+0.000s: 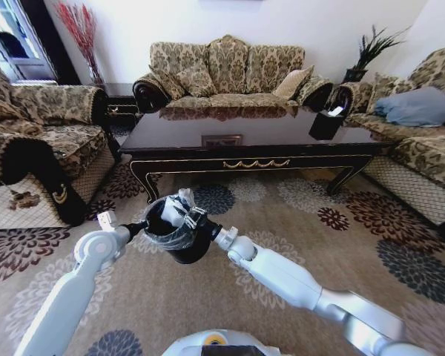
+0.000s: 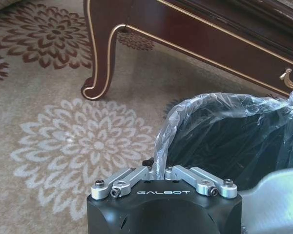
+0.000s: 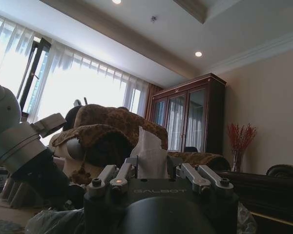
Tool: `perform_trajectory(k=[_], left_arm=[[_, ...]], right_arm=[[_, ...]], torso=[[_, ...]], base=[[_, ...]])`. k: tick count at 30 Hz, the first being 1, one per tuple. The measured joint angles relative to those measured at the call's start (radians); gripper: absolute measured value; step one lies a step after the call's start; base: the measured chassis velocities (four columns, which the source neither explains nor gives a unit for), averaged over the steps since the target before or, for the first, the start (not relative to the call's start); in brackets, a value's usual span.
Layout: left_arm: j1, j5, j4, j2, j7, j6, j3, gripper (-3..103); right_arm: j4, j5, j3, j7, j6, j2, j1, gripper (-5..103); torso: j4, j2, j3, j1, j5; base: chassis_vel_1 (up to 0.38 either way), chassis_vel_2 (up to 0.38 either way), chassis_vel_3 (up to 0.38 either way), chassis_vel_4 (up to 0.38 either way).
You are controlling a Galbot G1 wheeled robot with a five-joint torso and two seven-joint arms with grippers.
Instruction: Move to the front of the table and pick up the trash from the floor, then place it into the trash bin.
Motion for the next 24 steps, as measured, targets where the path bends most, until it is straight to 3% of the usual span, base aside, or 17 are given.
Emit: perform_trajectory(k=[4, 8, 11, 12, 14, 16, 18, 22, 24], left_arm=[[0.017, 0.000, -0.006, 0.007, 0.000, 0.000, -0.018, 4], [0.053, -0.001, -0.021, 0.021, 0.004, 0.000, -0.063, 4], [0.067, -0.005, -0.029, 0.027, 0.004, 0.000, -0.084, 4], [0.075, -0.007, -0.035, 0.030, 0.004, 0.000, -0.096, 4], [0.081, -0.010, -0.039, 0.032, 0.004, 0.000, -0.104, 4], [0.090, -0.013, -0.048, 0.032, 0.004, 0.000, -0.119, 4], [0.099, -0.016, -0.057, 0.032, 0.004, 0.000, -0.129, 4], [0.109, -0.018, -0.066, 0.032, 0.004, 0.000, -0.139, 4], [0.138, -0.023, -0.090, 0.030, 0.004, 0.000, -0.178, 4]], right_arm=[[0.012, 0.003, 0.003, 0.001, -0.003, -0.011, -0.005, 45], [0.031, 0.005, 0.014, 0.003, -0.005, -0.033, -0.015, 67], [0.037, 0.006, 0.017, 0.003, -0.006, -0.044, -0.017, 73], [0.045, 0.008, 0.019, 0.004, -0.009, -0.052, -0.020, 83], [0.049, 0.008, 0.020, 0.005, -0.011, -0.057, -0.021, 83], [0.055, 0.008, 0.022, 0.006, -0.014, -0.064, -0.025, 94], [0.056, 0.007, 0.025, 0.007, -0.016, -0.068, -0.029, 97], [0.057, 0.007, 0.029, 0.011, -0.017, -0.072, -0.034, 100], [0.051, 0.009, 0.050, 0.053, -0.030, -0.084, -0.051, 100]], torso=[[0.0001, 0.000, 0.000, 0.000, 0.0000], [0.0000, 0.000, 0.000, 0.000, 0.0000], [0.0002, 0.000, 0.000, 0.000, 0.0000], [0.0001, 0.000, 0.000, 0.000, 0.0000], [0.0000, 0.000, 0.000, 0.000, 0.0000], [-0.0001, 0.000, 0.000, 0.000, 0.0000], [-0.0001, 0.000, 0.000, 0.000, 0.0000], [0.0000, 0.000, 0.000, 0.000, 0.0000], [0.0000, 0.000, 0.000, 0.000, -0.0001]], base=[[0.000, 0.000, 0.000, 0.000], [0.000, 0.000, 0.000, 0.000], [0.000, 0.000, 0.000, 0.000], [0.000, 0.000, 0.000, 0.000], [0.000, 0.000, 0.000, 0.000], [0.000, 0.000, 0.000, 0.000], [0.000, 0.000, 0.000, 0.000], [0.000, 0.000, 0.000, 0.000], [0.000, 0.000, 0.000, 0.000]])
